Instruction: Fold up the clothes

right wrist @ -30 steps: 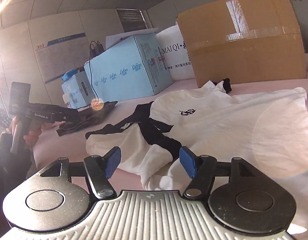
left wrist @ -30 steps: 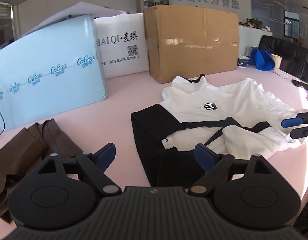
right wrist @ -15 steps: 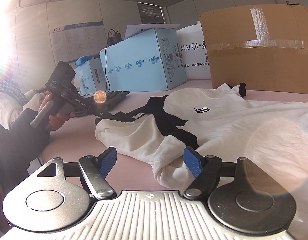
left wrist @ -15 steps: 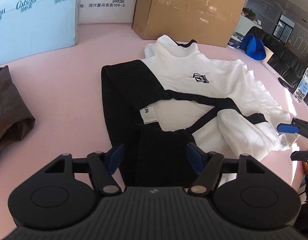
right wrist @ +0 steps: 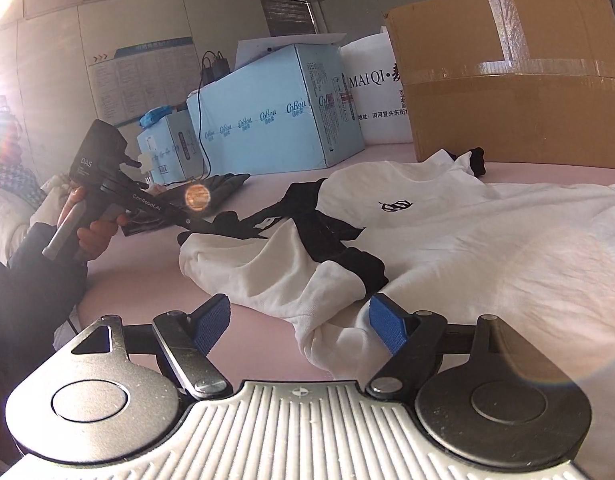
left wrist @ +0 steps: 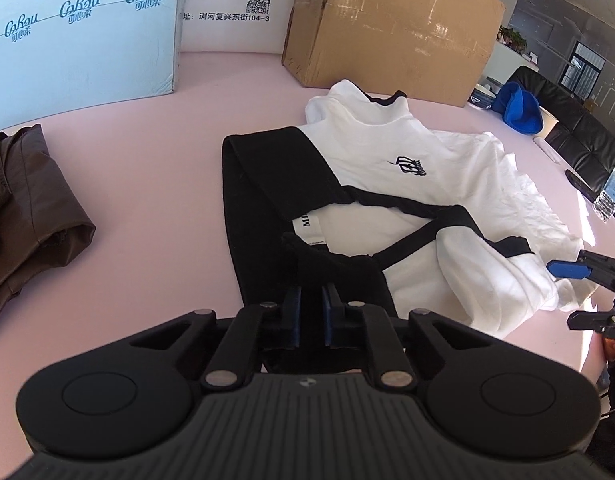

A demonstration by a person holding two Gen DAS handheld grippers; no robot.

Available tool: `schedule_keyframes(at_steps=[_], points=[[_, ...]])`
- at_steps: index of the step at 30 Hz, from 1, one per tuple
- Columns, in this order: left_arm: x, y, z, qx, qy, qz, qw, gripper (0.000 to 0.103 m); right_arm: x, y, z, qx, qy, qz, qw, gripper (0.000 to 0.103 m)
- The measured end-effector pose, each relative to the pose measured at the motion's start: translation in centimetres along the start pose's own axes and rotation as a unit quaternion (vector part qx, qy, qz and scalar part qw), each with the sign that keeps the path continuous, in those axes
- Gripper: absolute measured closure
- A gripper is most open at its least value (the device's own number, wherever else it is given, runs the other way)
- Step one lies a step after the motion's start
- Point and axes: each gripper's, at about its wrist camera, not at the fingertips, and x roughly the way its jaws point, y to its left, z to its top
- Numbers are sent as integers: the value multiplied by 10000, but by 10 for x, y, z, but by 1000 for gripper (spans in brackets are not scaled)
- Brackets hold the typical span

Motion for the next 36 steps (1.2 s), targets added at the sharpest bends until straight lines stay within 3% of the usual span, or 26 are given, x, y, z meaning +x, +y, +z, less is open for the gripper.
schedule_keyframes(at_steps=[4, 8, 14, 17, 20, 22, 24, 27, 30, 33, 36], points=[[-16, 2, 3, -46, -104, 82, 9999, 95, 11, 1, 1, -19, 345, -176, 9992, 27], [-27, 2, 3, 14, -159, 266, 9995, 100, 13, 3, -1, -123, 418, -210, 9988, 24], [3, 20, -7, -268, 361, 283, 9986, 100, 14, 3, -2, -167, 451, -214, 9986, 24], [1, 24, -10, -295, 279, 207, 9990, 100, 13, 3, -2, -159, 455, -197, 9986, 23], [1, 12, -14, 140, 189, 459, 9987, 93, 12, 2, -2, -131, 438, -151, 9988, 20], [-6, 2, -14, 428, 32, 780, 9960, 60, 8, 0, 0, -51, 349, -89, 9993, 18], [-22, 1, -11, 446, -322, 785, 9954, 36, 1, -5, 3, 125, 137, 69, 9998, 18], [-46, -5, -1, 499, -633, 590, 9950, 30, -5, -18, 12, 722, -87, 288, 9969, 18], [-48, -35, 11, 1020, -664, 407, 9917, 23, 8, -30, 20, 1199, 170, 69, 9926, 19], [-26, -73, 25, 1495, -441, 26, 9878, 23, 23, -32, 27, 1201, 313, -152, 9921, 26], [8, -102, 33, 1893, 1, -336, 9814, 23, 31, -32, 29, 1177, 340, -117, 9924, 33]])
